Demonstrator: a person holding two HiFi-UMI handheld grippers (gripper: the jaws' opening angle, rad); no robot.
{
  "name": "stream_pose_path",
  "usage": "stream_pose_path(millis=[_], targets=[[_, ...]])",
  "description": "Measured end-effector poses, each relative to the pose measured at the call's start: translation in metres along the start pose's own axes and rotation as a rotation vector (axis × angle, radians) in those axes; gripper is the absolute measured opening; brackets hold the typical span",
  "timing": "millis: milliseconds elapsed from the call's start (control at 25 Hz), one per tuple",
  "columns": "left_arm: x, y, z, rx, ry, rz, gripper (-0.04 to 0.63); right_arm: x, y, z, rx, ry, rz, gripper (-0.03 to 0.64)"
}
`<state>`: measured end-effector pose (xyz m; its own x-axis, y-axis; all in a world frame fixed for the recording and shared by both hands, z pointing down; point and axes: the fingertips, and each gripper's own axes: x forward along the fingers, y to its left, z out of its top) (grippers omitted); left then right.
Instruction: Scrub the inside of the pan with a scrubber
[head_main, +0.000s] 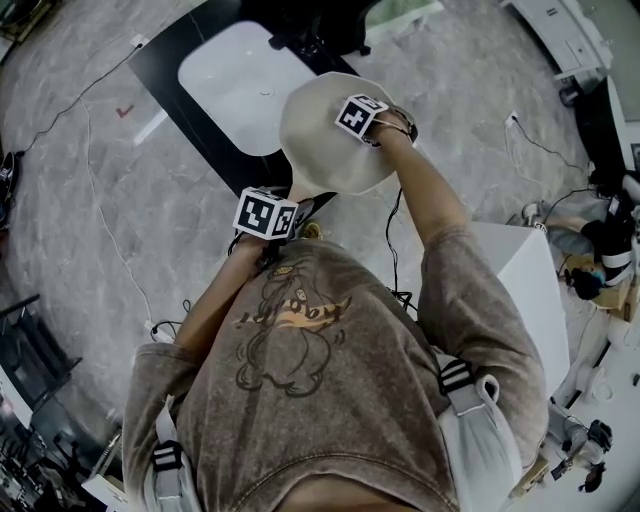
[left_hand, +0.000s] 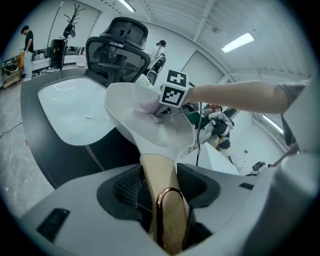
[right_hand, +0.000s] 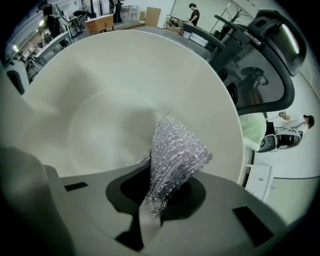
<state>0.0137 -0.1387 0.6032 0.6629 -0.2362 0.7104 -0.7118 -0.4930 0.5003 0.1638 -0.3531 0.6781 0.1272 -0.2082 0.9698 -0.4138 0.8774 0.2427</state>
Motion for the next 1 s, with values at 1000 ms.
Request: stream_pose_path(millis=[1000], targets=[[0.0,-0.003,-0.003,-0.02,0.017,-0.021,0.232,-0.027,0.129,0.007,0.057,-0.006,0.496,0.071]])
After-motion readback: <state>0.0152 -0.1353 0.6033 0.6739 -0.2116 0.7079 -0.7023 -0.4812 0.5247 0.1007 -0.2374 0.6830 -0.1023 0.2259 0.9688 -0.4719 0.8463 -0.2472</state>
